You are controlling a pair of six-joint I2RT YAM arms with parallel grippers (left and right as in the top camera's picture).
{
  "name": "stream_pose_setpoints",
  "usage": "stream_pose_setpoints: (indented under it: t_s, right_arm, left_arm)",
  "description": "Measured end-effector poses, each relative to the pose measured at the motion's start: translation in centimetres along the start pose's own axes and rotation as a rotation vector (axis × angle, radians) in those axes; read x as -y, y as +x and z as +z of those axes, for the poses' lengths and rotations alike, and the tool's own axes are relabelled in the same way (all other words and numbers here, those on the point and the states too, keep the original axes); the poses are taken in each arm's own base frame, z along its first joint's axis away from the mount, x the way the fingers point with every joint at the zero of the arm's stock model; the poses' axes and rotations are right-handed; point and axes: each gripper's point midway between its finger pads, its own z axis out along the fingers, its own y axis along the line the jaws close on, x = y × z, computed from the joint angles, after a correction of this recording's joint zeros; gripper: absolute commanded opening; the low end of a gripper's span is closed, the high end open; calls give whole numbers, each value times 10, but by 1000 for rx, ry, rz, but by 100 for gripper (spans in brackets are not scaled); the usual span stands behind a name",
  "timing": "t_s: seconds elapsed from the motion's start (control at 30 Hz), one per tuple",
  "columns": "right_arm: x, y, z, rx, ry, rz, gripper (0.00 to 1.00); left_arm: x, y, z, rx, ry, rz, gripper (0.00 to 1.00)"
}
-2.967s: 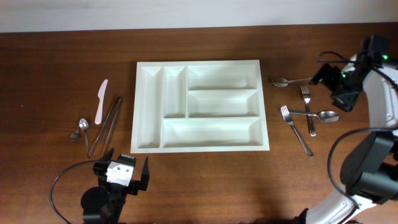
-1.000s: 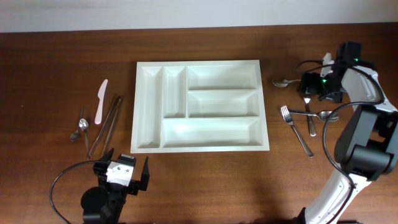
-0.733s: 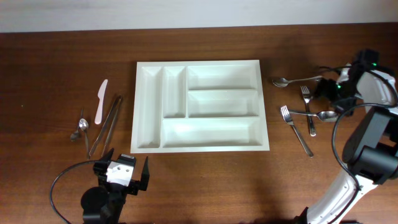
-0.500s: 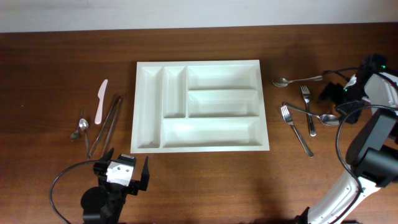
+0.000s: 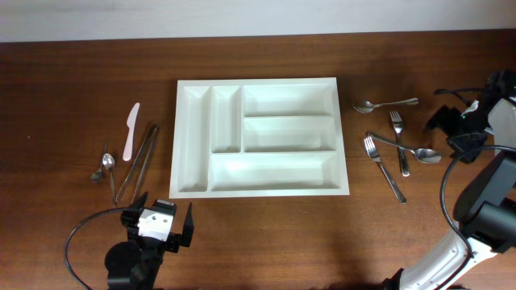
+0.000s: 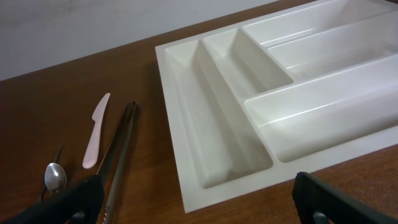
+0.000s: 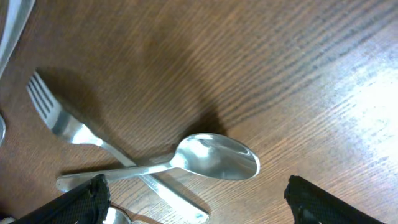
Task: Pack container
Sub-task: 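Lower the right gripper and close it on the lower spoon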
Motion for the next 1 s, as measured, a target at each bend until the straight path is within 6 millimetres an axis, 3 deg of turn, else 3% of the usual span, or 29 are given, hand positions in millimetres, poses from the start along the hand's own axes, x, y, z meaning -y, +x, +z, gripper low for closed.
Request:
stream_pose_setpoints:
  t_s: [0.27,0.5,0.63,0.73,1.0]
  right_arm:
    - [3,-4,8,19,-24,40,88]
    - [2,17,39,-25,-91,51,85]
    - [3,23,46,-40,-103,56,77]
    - [1,21,46,-29,-114,51,66]
    - [-2,14,46,-5,-129,45,52]
  left_arm:
    - [0,0,0,0,0,0,99]
    - [0,0,0,0,0,0,99]
    - [0,0,0,0,0,0,99]
    - [0,0,0,0,0,0,99]
    - [0,0,0,0,0,0,99]
